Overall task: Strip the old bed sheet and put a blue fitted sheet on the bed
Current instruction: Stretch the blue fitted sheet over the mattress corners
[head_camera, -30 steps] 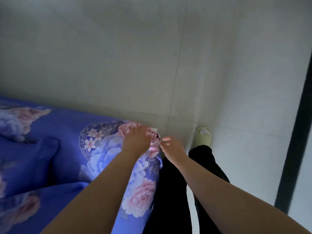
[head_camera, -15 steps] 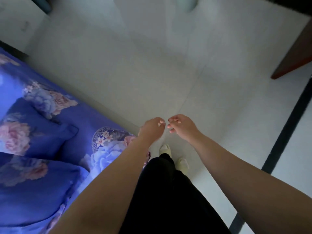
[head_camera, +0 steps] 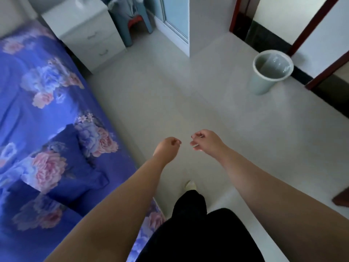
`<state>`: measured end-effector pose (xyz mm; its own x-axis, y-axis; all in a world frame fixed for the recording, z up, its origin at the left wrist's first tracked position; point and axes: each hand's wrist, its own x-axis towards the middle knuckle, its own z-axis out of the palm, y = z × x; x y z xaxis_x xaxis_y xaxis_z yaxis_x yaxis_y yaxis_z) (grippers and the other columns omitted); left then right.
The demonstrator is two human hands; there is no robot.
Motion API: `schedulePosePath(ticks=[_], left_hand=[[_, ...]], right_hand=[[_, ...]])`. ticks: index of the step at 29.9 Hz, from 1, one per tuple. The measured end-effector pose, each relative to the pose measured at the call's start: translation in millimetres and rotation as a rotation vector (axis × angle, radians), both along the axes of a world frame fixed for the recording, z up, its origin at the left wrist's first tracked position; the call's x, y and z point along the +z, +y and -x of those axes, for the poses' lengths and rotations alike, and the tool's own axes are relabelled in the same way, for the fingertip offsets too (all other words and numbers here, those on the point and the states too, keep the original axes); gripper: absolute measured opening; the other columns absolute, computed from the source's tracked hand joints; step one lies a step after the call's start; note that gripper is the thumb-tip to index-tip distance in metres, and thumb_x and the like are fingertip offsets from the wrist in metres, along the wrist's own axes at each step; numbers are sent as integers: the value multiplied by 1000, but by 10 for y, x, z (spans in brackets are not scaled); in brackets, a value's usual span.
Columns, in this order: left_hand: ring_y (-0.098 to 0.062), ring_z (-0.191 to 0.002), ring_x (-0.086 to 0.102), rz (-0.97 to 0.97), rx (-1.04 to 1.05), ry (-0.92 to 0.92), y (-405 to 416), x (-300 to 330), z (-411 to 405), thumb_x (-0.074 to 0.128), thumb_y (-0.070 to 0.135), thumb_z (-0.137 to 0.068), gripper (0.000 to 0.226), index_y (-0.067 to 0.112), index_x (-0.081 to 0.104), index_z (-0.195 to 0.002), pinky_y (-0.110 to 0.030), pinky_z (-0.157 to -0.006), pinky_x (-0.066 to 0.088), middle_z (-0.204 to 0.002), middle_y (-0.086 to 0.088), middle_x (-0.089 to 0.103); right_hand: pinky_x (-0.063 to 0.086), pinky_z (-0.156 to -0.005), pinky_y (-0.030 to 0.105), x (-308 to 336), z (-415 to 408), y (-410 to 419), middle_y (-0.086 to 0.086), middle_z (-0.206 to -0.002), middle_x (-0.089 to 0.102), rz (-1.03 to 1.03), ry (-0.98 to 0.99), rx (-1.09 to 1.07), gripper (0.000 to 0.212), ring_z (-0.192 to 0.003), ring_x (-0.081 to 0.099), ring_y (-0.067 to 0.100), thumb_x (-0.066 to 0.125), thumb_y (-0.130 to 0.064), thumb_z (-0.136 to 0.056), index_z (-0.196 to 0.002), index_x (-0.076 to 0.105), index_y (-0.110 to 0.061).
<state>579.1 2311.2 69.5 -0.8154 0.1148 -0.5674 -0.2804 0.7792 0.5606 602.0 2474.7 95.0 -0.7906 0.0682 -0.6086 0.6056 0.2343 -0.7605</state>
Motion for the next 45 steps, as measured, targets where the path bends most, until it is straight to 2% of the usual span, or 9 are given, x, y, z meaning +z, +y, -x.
schedulePosePath(ticks=[7, 13, 18, 23, 26, 36, 38, 41, 45], left_hand=[[-22, -99, 62, -33, 108, 30, 4, 349, 1386, 46, 24, -96, 24, 19, 68, -103, -28, -82, 47, -106, -4, 69], [-22, -106, 59, -17, 329, 140, -65, 504, 2743, 45, 24, -97, 26, 16, 66, -110, -26, -84, 43, -113, -4, 66], [-22, -105, 59, -24, 487, 105, -381, 552, 3343, 46, 26, -96, 26, 18, 66, -111, -24, -79, 41, -113, -3, 66], [-23, -102, 60, -7, 646, 93, -1194, 490, 3982, 46, 26, -96, 27, 17, 65, -112, -27, -81, 44, -110, -4, 66], [-22, -98, 60, -13, 725, 113, -1861, 427, 4405, 47, 25, -96, 25, 16, 67, -110, -23, -75, 41, -108, -3, 67], [-22, -100, 61, 11, 806, 12, -4162, 506, 5870, 50, 24, -95, 23, 15, 67, -106, -24, -79, 43, -101, 0, 65], [-23, -100, 62, 15, 812, -1, -4500, 483, 6273, 51, 24, -94, 20, 17, 68, -101, -24, -83, 43, -96, -1, 65], [-24, -99, 63, 1, 837, 20, -5003, 413, 6958, 53, 29, -91, 13, 26, 64, -87, -36, -97, 43, -92, -2, 68], [-21, -95, 59, 17, 905, 33, -5665, 427, 7907, 51, 24, -94, 20, 14, 67, -102, -25, -83, 41, -96, -4, 65]], right_hand=[[43, -51, 16, 262, 1555, 38, 1, -80, 68, -7, 7, 85, 10, -57, 62, 13, 53, -22, -95, -97, 57, -13], [43, -53, 19, 297, 3166, -185, 0, -80, 66, -38, -15, 358, 10, -57, 60, 14, 51, -23, -96, -93, 56, -15], [41, -56, 23, 454, 4102, -716, 0, -80, 66, -61, -35, 537, 12, -60, 60, 14, 48, -22, -97, -89, 54, -16], [40, -54, 21, 430, 4961, -1642, 5, -89, 65, -59, -35, 714, 12, -58, 58, 11, 45, -21, -98, -96, 55, -14], [40, -54, 21, 377, 5504, -2339, 4, -87, 65, -61, -23, 763, 14, -59, 58, 10, 45, -21, -98, -87, 53, -18], [39, -54, 21, 382, 7277, -4560, -2, -77, 62, -15, -120, 685, 14, -55, 57, 10, 46, -20, -98, -85, 51, -20], [41, -55, 21, 335, 7696, -4847, -3, -76, 62, -24, -130, 673, 12, -52, 58, 8, 46, -21, -98, -88, 52, -19], [41, -53, 21, 234, 8421, -5310, -2, -75, 62, -40, -123, 647, 8, -48, 58, 7, 46, -20, -97, -94, 53, -17], [39, -51, 20, 191, 9472, -6021, -2, -74, 62, -49, -135, 694, 10, -47, 56, 7, 46, -20, -98, -89, 51, -18]])
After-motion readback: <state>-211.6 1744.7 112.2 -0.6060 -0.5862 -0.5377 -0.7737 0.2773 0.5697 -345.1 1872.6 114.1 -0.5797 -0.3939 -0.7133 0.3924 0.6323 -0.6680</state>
